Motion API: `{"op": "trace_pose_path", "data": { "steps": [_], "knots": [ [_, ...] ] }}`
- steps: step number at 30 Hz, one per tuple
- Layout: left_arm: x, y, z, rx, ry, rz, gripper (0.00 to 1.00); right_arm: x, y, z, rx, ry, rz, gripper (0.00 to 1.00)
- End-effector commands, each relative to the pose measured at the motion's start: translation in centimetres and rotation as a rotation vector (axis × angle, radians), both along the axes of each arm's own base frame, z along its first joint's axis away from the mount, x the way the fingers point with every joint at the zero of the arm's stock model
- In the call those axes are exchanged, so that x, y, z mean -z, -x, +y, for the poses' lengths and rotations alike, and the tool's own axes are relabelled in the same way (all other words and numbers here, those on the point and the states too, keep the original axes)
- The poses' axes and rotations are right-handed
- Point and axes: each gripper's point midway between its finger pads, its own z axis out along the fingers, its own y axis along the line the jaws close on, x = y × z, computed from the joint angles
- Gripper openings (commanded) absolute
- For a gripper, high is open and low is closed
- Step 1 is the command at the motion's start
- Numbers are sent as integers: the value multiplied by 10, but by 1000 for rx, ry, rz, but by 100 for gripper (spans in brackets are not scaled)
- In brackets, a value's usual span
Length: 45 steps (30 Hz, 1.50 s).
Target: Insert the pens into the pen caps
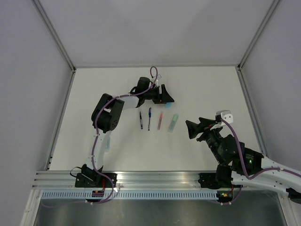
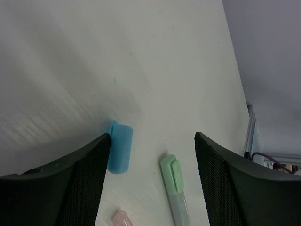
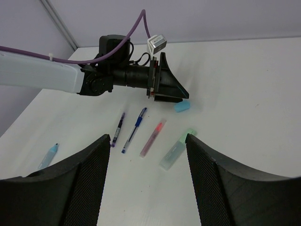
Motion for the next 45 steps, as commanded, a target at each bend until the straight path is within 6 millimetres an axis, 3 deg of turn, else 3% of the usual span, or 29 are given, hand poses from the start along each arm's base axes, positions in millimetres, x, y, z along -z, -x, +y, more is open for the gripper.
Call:
{"op": "trace_pose_path", "data": {
  "steps": [1, 3, 4, 7, 8, 10, 11, 12, 14, 15, 17, 20, 21, 23, 24, 25, 26, 27, 28, 29, 31, 32, 35, 38, 42, 45],
  "knots": [
    [-52, 9, -16, 107, 131, -110, 76, -7, -5, -5, 47, 2, -30, 71],
    [-60, 13, -17, 114, 151, -112, 76, -10, -7, -6, 63, 3, -45, 71],
    [-82, 13, -16, 112, 178, -160, 76, -12, -10, -9, 87, 12, -53, 70],
    [-105, 16, -3, 69, 172, -203, 77, -33, -16, -10, 127, 48, -106, 66],
    [-129, 21, 8, 54, 169, -240, 77, -45, -20, -9, 152, 71, -119, 65],
    [-150, 21, 24, -11, 148, -272, 78, -68, -28, -8, 180, 128, -178, 65],
    [-174, 26, 39, -46, 138, -293, 78, -76, -32, 0, 154, 148, -198, 65],
    [-168, 26, 53, -105, 100, -273, 78, -90, -43, 4, 172, 180, -203, 65],
    [-174, 29, 79, -190, 65, -280, 78, -105, -57, 14, 154, 213, -207, 66],
    [-172, 38, 99, -272, 19, -272, 79, -115, -74, 23, 132, 251, -202, 67],
    [-156, 49, 122, -338, -73, -254, 79, -127, -99, 43, 90, 291, -194, 69],
    [-135, 76, 157, -391, -241, -227, 79, -119, -142, 71, -48, 396, -121, 72],
    [-129, 87, 170, -416, -303, -208, 79, -98, -152, 74, -143, 465, -52, 73],
    [-108, 100, 187, -448, -383, -170, 79, -81, -172, 88, -278, 514, 27, 73],
    [-105, 105, 190, -449, -385, -167, 79, -71, -184, 84, -266, 538, 59, 73],
    [-113, 111, 191, -462, -361, -175, 79, -63, -182, 99, -373, 523, 74, 73],
    [-97, 123, 194, -452, -364, -157, 79, -34, -193, 106, -420, 529, 137, 73],
    [-97, 130, 192, -436, -336, -168, 79, -19, -201, 108, -454, 525, 157, 73],
    [-99, 131, 193, -452, -314, -190, 78, 0, -194, 121, -568, 526, 175, 73],
    [-92, 142, 197, -455, -308, -193, 78, 44, -196, 125, -620, 573, 255, 73],
    [-89, 150, 199, -456, -292, -199, 78, 81, -201, 121, -673, 648, 310, 73],
    [-88, 155, 203, -468, -296, -201, 78, 110, -205, 118, -705, 674, 402, 72],
    [-93, 165, 206, -476, -283, -235, 78, 133, -226, 101, -765, 674, 509, 68],
    [-101, 170, 206, -488, -231, -280, 79, 142, -239, 101, -795, 655, 507, 67],
    [-119, 177, 210, -519, -173, -329, 80, 175, -248, 89, -804, 726, 566, 67],
    [-128, 179, 217, -553, -162, -362, 81, 192, -247, 91, -866, 706, 597, 66]
  ]
}}
